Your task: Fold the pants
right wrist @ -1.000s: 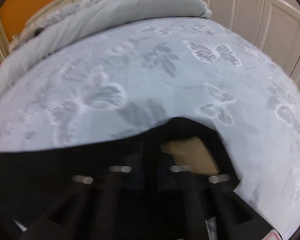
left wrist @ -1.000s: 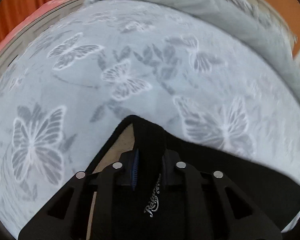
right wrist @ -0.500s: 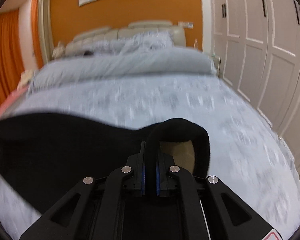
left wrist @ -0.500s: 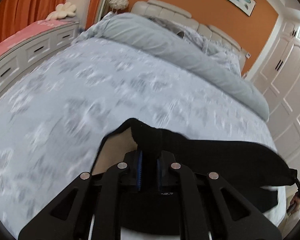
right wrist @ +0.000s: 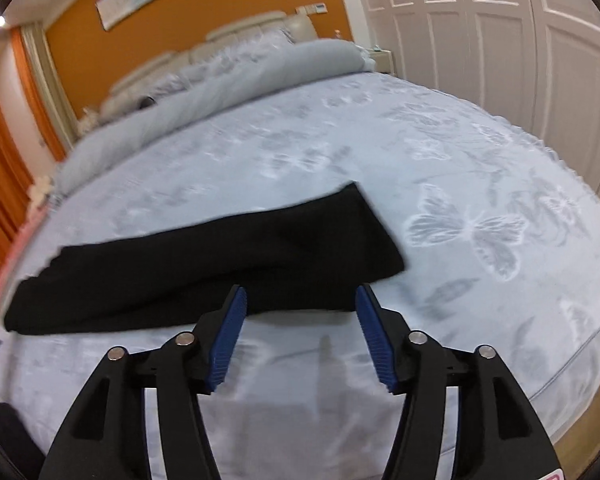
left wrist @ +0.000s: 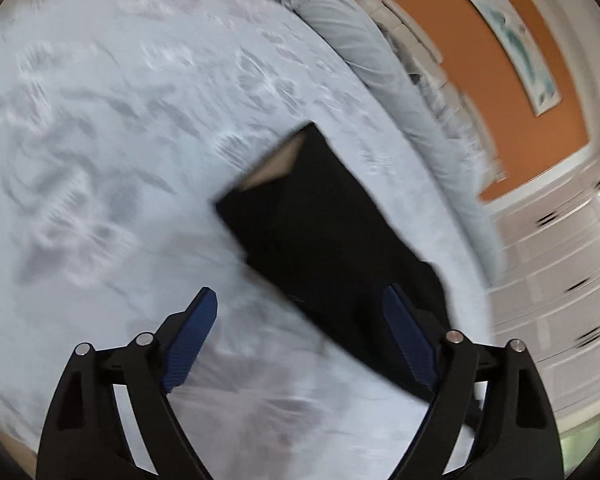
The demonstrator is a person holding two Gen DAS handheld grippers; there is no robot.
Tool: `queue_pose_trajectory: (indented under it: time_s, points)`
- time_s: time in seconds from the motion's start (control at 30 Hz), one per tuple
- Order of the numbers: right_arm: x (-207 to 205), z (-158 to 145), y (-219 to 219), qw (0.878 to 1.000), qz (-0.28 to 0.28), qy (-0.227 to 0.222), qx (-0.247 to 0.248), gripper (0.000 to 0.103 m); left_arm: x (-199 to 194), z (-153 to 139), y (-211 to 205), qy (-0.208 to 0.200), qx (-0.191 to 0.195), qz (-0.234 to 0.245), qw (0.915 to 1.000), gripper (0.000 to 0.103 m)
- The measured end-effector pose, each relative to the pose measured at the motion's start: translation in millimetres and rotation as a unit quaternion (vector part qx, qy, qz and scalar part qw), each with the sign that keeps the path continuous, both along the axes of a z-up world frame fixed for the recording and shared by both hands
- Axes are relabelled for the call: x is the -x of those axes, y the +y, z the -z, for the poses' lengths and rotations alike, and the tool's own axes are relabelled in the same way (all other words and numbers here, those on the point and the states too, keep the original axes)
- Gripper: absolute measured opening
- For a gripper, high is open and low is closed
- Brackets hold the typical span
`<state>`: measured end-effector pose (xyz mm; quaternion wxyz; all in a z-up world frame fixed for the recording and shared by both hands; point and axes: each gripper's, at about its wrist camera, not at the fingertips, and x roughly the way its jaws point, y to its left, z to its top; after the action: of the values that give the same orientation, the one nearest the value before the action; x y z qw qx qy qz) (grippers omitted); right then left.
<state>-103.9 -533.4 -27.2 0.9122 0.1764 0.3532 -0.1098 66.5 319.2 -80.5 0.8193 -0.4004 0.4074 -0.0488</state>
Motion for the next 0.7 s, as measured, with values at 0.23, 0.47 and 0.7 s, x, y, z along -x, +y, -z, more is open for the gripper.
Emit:
queue_pose_trajectory:
  time_s: [0.23,0.47,0.7]
  points:
    - [-1.8,16.8,40.3,0.999,-0.01,-0.005,-0.039,0.062,-63.0,28.4,-20.5,0.057,0.081,0.009,0.995,0.025]
    - [4.7,22.3,31.5,0.997,0.012,0.002,-0.071,0.063,-87.1,-36.7,-8.9,-0.036,0.043,0.023,0.9982,0.017]
    - [-3.6,20.7,2.2,0.983,0.072,-0.004,-0.167,0.063,-66.1,23.0,-4.7,0.049,0.082,0.011,0.9954,0.048]
